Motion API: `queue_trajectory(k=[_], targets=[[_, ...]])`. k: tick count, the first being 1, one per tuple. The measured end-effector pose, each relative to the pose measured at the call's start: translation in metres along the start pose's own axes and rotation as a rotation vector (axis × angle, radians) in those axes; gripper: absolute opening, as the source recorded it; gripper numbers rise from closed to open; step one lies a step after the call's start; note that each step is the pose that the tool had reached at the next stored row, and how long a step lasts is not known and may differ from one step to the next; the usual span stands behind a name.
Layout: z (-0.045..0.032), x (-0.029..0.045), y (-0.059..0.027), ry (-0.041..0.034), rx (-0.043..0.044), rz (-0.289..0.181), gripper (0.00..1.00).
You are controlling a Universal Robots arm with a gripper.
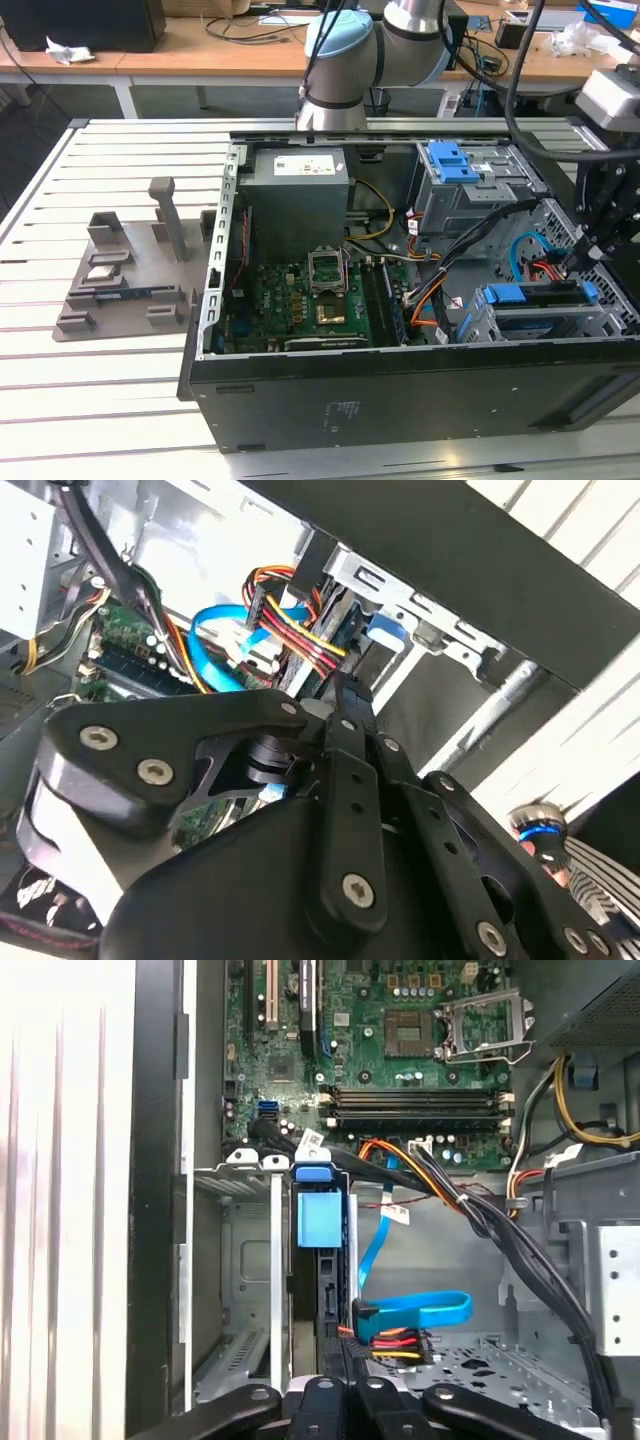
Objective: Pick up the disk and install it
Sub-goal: 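Insert the first disk wire, then insert the second disk wire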
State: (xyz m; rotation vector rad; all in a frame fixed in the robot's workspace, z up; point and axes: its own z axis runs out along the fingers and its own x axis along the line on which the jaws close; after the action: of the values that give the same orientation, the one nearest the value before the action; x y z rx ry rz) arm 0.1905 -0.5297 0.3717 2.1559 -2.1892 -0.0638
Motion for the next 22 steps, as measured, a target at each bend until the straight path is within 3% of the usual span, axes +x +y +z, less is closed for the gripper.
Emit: queue_trajectory(k=[2,3,4,5,6,9,13,18,21,22], targets=[[-0.0207,0.0004,0.0016,-0.0008,-0.0001,0.000,0.11],[-0.0207,0.0004,0.0016,-0.0011,-0.0001,0.000,0.11],[-0.0207,0.0004,0.0016,-0.0012,-0.0001,0.000,0.29],[-0.0207,0.0004,0.0016,-0.0012,-0.0001,0.000,0.29],[-0.0207,0.0004,0.0020,-0.0013,-0.0001,0.000,0.36],[-0.0184,0.0004,0.0049,-0.0013,-0.0001,0.000,0.36],[-0.0075,0.0003,0.0132,-0.0012,-0.0001,-0.002,0.36],[-0.0013,-0.0019,0.0137,-0.0008,0.0000,-0.006,0.36],[-0.0013,-0.0019,0.0137,-0.0008,0.0000,-0.006,0.22],[-0.0013,-0.0019,0.0137,-0.0008,0.0000,-0.006,0.11]])
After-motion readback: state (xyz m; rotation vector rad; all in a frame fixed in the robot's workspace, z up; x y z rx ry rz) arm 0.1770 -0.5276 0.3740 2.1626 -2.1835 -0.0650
